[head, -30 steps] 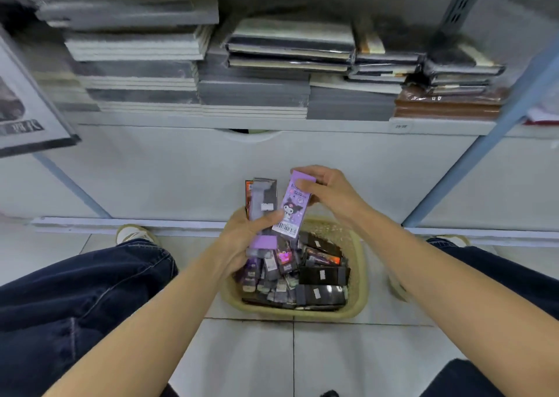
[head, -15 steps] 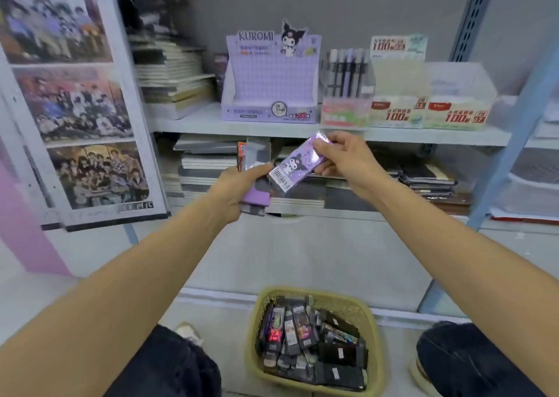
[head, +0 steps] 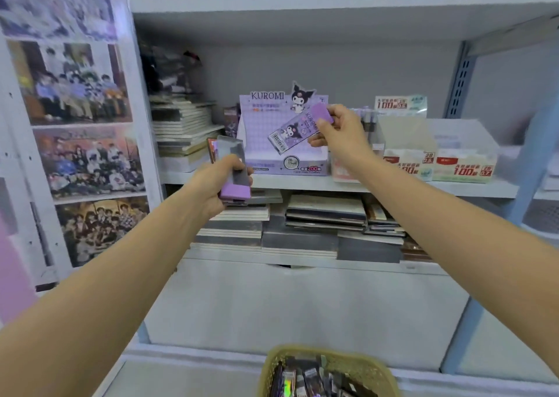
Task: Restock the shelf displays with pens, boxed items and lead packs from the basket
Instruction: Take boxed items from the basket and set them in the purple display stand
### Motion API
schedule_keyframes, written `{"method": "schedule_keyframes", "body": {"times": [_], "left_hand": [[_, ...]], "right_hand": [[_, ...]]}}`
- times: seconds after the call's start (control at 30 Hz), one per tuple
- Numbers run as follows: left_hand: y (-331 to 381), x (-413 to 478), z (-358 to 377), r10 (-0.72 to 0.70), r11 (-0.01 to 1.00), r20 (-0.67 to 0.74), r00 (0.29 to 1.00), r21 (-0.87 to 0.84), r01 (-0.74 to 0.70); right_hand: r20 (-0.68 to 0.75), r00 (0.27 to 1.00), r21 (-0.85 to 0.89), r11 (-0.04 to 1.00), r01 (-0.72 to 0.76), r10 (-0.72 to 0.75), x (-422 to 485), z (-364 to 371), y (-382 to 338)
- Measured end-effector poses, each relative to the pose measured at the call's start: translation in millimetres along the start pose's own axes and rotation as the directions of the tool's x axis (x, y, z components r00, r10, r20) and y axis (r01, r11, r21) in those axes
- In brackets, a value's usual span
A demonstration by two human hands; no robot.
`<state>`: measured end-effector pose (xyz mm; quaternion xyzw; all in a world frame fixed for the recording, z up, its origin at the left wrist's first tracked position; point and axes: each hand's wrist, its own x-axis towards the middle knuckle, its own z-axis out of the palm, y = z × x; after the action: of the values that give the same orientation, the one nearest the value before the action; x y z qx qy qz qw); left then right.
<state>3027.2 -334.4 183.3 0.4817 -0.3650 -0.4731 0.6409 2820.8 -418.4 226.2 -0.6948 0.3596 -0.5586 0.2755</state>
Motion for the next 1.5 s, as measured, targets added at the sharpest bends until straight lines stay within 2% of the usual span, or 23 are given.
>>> {"method": "schedule_keyframes", "body": {"times": [0.2, 0.57, 0.87, 0.97, 1.13, 1.5], "left_hand": [[2.2, 41.1, -14.4, 0.078, 0.997, -0.008, 0.997, 0.028, -0.078], [7.9, 108.3, -24.5, 0.188, 0.982, -0.042, 0.981, 0.014, -0.187], [0.3, 132.1, -28.9, 0.208, 0.970, 0.020, 0.978, 0.124, -0.209], [-3.6, 132.3, -30.1, 0.211, 0.961, 0.039, 0.977, 0.173, -0.215], [-3.7, 128.8, -31.3, 0.200, 0.954, 0.116, 0.973, 0.202, -0.220], [-4.7, 120.2, -27.5, 0.169, 0.964, 0.102, 0.980, 0.192, -0.186]], "right_hand": [[0.015, 0.996, -0.090, 0.992, 0.093, -0.092, 52.2, 31.7, 9.2], [0.224, 0.953, -0.338, 0.901, 0.271, -0.202, 111.9, 92.2, 45.9], [0.459, 0.878, -0.486, 0.789, 0.375, -0.134, 145.0, 97.9, 31.3], [0.445, 0.884, -0.507, 0.773, 0.381, -0.144, 148.0, 103.1, 32.1], [0.455, 0.884, -0.463, 0.819, 0.339, -0.109, 146.4, 97.4, 41.9], [0.453, 0.833, -0.471, 0.708, 0.527, -0.318, 137.8, 103.0, 45.7]]}}
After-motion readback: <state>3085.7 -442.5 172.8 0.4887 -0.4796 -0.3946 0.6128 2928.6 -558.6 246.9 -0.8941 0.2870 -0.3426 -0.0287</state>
